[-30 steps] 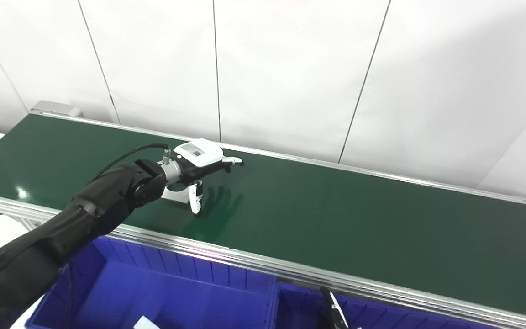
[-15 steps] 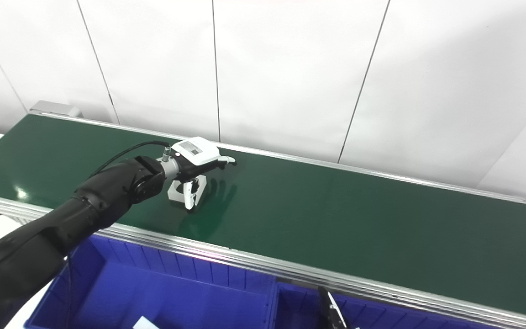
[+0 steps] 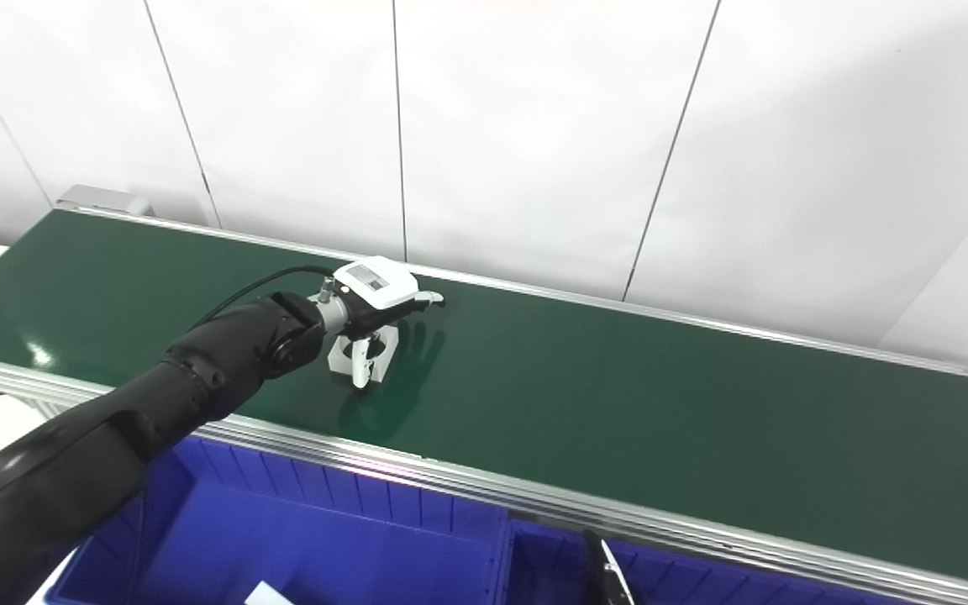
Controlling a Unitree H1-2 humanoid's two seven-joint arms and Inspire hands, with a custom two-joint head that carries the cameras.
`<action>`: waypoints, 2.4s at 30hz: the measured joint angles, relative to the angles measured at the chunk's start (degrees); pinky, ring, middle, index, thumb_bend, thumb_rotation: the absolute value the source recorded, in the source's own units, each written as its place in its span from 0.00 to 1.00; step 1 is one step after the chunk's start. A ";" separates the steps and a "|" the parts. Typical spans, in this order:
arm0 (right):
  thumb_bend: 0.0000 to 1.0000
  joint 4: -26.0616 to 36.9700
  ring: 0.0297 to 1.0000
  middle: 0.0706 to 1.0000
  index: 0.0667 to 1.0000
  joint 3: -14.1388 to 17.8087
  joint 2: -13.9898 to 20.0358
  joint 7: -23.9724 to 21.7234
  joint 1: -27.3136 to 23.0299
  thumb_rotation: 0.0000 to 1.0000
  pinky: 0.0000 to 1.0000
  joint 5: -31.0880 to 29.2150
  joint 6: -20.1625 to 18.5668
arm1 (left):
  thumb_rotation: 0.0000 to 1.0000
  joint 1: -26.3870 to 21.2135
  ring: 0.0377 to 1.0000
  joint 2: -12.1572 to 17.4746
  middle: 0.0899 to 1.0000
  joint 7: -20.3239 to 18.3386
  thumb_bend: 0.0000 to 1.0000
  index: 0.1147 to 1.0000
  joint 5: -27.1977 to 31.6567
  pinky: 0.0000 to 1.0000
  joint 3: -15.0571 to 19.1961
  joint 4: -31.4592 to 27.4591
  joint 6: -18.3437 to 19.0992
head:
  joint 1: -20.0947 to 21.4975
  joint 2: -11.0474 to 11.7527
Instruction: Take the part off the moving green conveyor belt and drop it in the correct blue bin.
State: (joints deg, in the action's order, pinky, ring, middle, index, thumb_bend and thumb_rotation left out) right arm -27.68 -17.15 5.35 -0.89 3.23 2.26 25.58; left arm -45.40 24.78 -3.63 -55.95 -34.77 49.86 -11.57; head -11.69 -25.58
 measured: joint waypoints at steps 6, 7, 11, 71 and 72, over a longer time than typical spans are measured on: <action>0.92 0.67 0.97 0.96 0.95 -0.66 0.06 0.88 0.63 1.00 1.00 0.64 0.00 | 0.00 -1.36 0.73 -1.84 0.78 2.45 0.98 0.78 0.25 0.59 -0.88 3.60 0.84 | 0.53 -0.44; 0.92 0.78 0.97 0.96 0.95 -0.78 0.06 0.90 0.73 1.00 1.00 0.80 0.00 | 0.00 -1.54 0.68 -2.03 0.76 3.01 0.94 0.73 0.28 0.55 -1.06 4.10 0.84 | 0.53 -0.61; 0.90 1.34 0.97 0.96 0.95 -1.11 0.08 1.29 1.42 1.00 0.99 0.98 0.00 | 0.00 -2.05 0.46 -2.79 0.64 5.49 0.63 0.58 0.38 0.34 -2.09 5.93 0.83 | 0.18 -0.79; 0.89 -0.41 0.99 0.98 0.97 -0.54 0.50 -0.89 -0.47 1.00 1.00 -0.22 0.00 | 0.00 0.65 0.42 4.28 0.47 -24.73 0.52 0.38 7.22 0.38 4.89 -25.97 8.65 | -3.43 -1.85; 0.89 -0.55 0.99 0.98 0.97 -0.41 0.80 -0.90 -0.66 1.00 1.00 -0.23 0.00 | 0.00 0.56 0.42 4.16 0.47 -24.92 0.52 0.37 7.91 0.38 5.05 -27.08 8.60 | -3.51 -1.85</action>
State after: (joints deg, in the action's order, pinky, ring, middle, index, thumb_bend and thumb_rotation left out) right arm -28.23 -17.56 6.15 -1.79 2.57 2.03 25.58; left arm -44.84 28.94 -28.55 -48.04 -29.73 22.78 -2.98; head -15.20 -27.42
